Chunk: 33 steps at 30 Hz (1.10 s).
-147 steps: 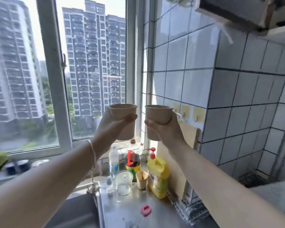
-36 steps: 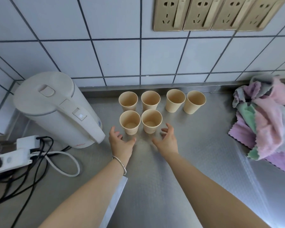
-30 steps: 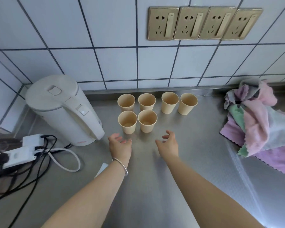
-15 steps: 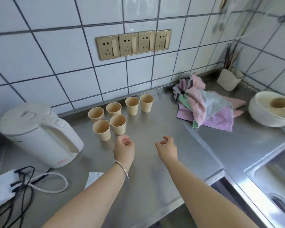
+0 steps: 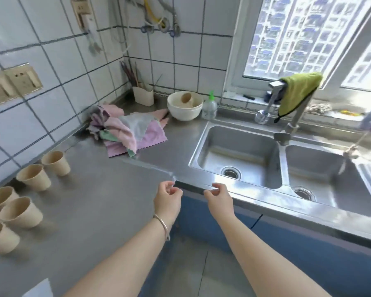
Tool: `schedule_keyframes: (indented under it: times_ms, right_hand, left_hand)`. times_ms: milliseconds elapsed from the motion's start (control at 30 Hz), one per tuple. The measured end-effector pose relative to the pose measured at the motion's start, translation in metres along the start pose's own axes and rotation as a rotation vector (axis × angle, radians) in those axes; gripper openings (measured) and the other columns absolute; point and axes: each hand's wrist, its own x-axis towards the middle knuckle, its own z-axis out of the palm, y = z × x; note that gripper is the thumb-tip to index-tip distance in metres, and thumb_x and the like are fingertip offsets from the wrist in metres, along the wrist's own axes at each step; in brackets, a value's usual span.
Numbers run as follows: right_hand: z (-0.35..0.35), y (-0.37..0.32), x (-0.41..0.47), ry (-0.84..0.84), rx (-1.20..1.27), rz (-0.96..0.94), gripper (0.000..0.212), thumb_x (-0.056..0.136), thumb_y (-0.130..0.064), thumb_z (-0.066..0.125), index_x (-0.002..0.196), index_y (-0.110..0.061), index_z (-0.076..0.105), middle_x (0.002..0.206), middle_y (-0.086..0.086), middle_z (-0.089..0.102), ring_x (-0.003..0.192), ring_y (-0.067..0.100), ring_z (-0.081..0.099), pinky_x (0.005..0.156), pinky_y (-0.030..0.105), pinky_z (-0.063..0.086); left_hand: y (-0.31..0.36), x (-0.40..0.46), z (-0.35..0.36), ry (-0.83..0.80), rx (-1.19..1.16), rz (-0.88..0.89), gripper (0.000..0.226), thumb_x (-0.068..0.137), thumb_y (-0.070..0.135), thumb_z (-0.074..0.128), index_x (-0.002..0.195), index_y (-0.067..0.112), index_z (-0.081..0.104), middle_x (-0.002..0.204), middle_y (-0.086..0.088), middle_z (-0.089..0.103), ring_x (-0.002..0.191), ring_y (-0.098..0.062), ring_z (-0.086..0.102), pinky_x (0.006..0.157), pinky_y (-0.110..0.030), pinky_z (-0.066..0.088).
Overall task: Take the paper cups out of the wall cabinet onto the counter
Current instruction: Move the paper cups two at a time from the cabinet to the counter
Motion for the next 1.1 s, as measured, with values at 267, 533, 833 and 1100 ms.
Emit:
schedule_keyframes:
  times_ms: [267, 533, 833, 1100]
  right_hand:
    - [-0.206, 0.071, -0.034, 0.36, 0.147, 0.088, 0.035, 0.09, -0.023, 0.054, 0.124, -0.016, 0.049, 0.106, 0.002, 0.058, 0.088, 0.017, 0.053, 0.073, 0.03, 0.047]
    - [-0.425, 0.137, -0.106, 0.705, 0.231, 0.111, 0.031, 0.091, -0.017, 0.05, 0.122, -0.016, 0.048, 0.107, 0.004, 0.054, 0.085, 0.014, 0.048, 0.058, 0.016, 0.035]
    - [-0.596, 0.176, -0.169, 1.117, 0.272, 0.159, 0.021, 0.089, -0.017, 0.055, 0.11, -0.016, 0.054, 0.089, -0.004, 0.057, 0.087, 0.016, 0.053, 0.072, 0.023, 0.037]
    - [-0.746, 0.159, -0.173, 1.445, 0.257, 0.158, 0.022, 0.088, -0.016, 0.054, 0.11, -0.014, 0.056, 0.101, 0.002, 0.062, 0.09, 0.018, 0.057, 0.081, 0.03, 0.047]
  left_hand:
    - [0.052, -0.118, 0.182, -0.426, 0.068, 0.128, 0.02, 0.085, 0.011, 0.055, 0.102, 0.02, 0.05, 0.085, 0.007, 0.057, 0.07, -0.007, 0.053, 0.059, -0.022, 0.042]
    - [0.086, -0.296, 0.358, -0.854, 0.033, 0.226, 0.023, 0.083, 0.007, 0.06, 0.103, 0.017, 0.052, 0.088, 0.0, 0.06, 0.082, -0.018, 0.057, 0.073, -0.03, 0.048]
    - [0.132, -0.449, 0.5, -1.317, 0.029, 0.367, 0.025, 0.084, 0.008, 0.061, 0.106, 0.016, 0.052, 0.086, 0.005, 0.059, 0.077, -0.008, 0.057, 0.061, -0.019, 0.049]
    - [0.22, -0.529, 0.614, -1.561, 0.0, 0.599, 0.022, 0.087, 0.014, 0.06, 0.105, 0.025, 0.05, 0.087, 0.011, 0.059, 0.08, -0.007, 0.058, 0.067, -0.017, 0.05]
